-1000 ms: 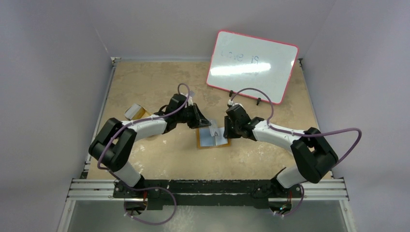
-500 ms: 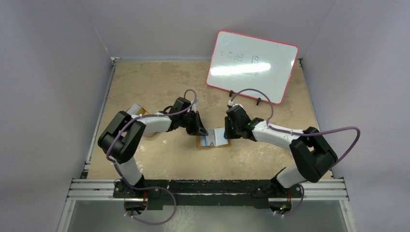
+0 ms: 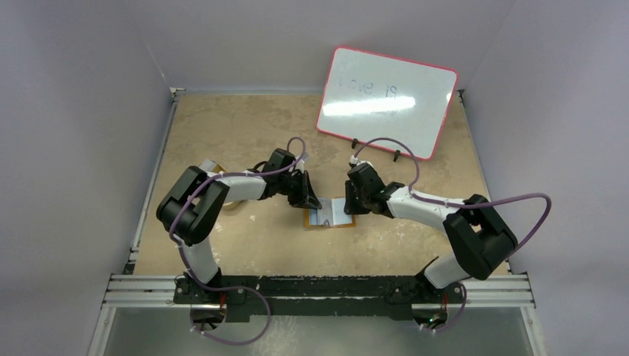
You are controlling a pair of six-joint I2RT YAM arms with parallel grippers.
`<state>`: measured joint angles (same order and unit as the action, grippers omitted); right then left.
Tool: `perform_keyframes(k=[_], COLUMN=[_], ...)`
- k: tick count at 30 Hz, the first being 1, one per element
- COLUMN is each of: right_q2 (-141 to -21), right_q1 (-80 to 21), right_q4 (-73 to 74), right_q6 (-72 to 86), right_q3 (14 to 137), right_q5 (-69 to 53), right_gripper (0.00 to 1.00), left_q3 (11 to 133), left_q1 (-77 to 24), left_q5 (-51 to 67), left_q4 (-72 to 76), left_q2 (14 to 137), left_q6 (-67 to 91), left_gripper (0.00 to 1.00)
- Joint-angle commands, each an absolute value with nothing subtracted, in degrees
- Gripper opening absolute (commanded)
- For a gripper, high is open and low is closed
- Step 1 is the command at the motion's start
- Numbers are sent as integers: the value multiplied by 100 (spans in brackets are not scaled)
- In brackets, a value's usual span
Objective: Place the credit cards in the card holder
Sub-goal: Insert the credit card into the card holder.
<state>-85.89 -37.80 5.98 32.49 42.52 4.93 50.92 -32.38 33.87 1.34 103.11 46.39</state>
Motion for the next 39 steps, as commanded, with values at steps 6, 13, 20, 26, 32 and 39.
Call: perform_keyframes(k=[6, 13, 20, 26, 32, 39], right_q2=[-8534, -8552, -8585, -8587, -8588, -8557], right_q1=[-3744, -3744, -3744, -3744, -3744, -3745], right_q4=[503, 521, 488, 472, 435, 417], right_q6=[3245, 3249, 3247, 3230, 3227, 3226], right_q3=[4177, 4211, 4184, 4181, 4147, 4100], right_q5=[530, 535, 510, 527, 516, 519], right_gripper=[28, 28, 28, 28, 28, 28], left_q3=[5481, 5490, 5313, 5345, 5375, 5329], left_q1=[-3250, -3249, -3250, -3243, -3244, -3254], left_q5=[3699, 3769, 3716, 3497, 3097, 2944], left_q4=[-97, 110, 584, 412, -204, -316], left_q2=[10089, 10077, 10414, 10588, 10549, 10500], left_q6=[4306, 4449, 4784, 4855, 4683, 4772], left_gripper=[0, 0, 0, 0, 0, 0])
